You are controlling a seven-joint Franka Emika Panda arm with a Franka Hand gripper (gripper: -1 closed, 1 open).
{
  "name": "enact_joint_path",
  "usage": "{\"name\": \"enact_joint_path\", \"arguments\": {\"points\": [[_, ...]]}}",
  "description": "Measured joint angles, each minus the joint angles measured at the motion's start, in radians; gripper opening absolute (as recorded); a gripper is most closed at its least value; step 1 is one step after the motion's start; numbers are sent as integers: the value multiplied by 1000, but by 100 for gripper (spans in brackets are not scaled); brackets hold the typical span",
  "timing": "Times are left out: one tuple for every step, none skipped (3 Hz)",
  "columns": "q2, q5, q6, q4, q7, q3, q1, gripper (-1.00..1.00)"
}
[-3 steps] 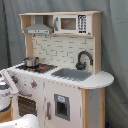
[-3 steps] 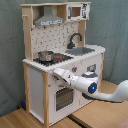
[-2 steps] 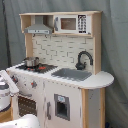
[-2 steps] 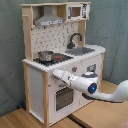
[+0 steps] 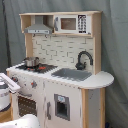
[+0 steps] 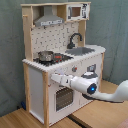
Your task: Play with the kitchen
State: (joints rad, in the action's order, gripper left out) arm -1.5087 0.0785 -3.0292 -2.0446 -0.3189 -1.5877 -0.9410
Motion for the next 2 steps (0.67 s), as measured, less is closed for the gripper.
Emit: {"name": "enact_joint_path", "arguments": {"points": [[-1,25,6,0,-121,2,1,-100],[-1,56,11,0,-228,5,2,-100]]}}
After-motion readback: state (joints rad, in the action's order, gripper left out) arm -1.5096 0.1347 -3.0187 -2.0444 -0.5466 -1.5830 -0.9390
